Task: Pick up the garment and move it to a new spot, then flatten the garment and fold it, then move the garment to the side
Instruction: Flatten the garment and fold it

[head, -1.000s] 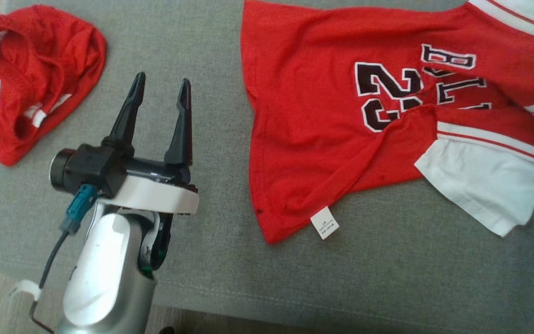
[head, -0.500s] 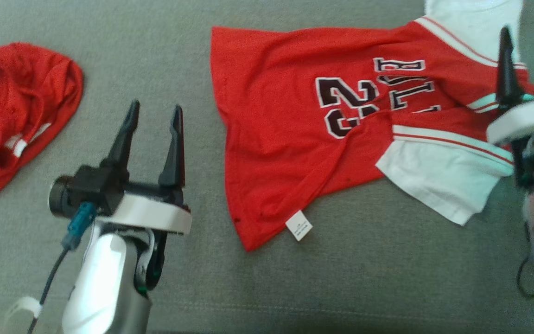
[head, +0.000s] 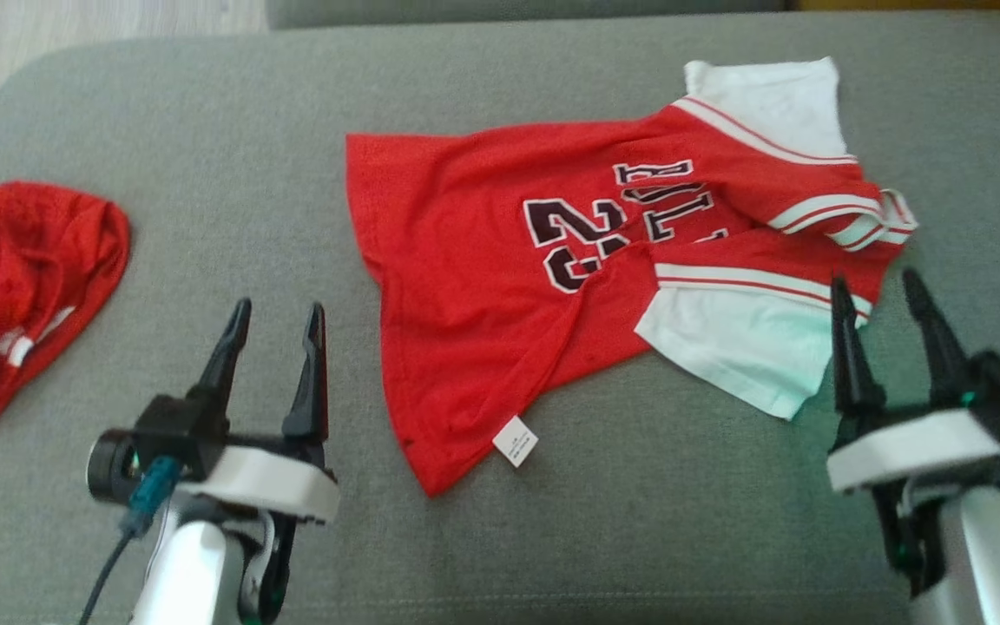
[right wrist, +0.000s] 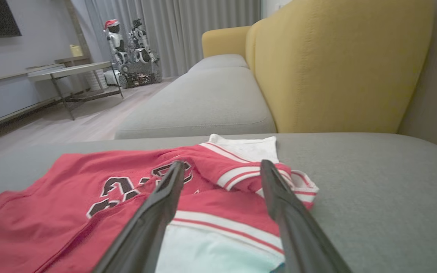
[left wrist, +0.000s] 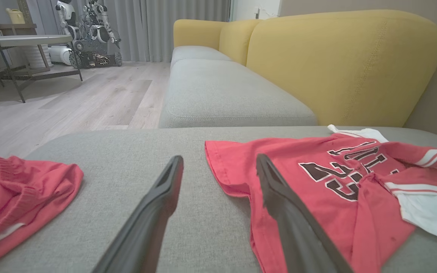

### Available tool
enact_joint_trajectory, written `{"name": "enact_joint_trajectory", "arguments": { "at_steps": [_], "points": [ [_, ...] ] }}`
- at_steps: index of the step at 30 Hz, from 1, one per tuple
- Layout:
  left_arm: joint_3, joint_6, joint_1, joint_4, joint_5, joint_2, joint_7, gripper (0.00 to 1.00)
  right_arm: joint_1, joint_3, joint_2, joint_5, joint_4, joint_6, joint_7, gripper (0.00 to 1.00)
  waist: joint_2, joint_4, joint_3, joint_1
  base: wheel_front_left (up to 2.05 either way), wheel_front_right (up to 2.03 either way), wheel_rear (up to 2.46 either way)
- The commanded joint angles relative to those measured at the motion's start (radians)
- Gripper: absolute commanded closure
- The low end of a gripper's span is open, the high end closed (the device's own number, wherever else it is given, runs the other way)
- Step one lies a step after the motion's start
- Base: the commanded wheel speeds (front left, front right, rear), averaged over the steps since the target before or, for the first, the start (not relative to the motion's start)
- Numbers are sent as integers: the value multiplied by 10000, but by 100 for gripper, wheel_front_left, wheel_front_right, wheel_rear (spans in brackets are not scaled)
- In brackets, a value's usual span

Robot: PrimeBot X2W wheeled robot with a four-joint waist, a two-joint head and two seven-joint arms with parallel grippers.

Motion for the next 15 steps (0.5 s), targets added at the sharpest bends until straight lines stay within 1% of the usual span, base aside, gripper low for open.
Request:
{"name": "enact_joint_trajectory", "arguments": {
  "at_steps": [1, 4, 15],
  "points": [
    [353, 8, -51, -245, 100, 236, -51, 0, 274, 219, 135, -41, -839, -9, 182, 0, 0, -216, -306, 0, 0, 0, 0],
    [329, 4, 120, -200, 102, 289, -51, 0, 834, 248, 301, -137, -1403, -9, 411, 0, 0, -297, -491, 0, 0, 0, 0],
    [212, 26, 535, -93, 50, 425, 27, 0, 1636, 198, 543, -251, -2266, -9, 897, 0, 0, -364, -882, 0, 0, 0, 0]
  ]
}}
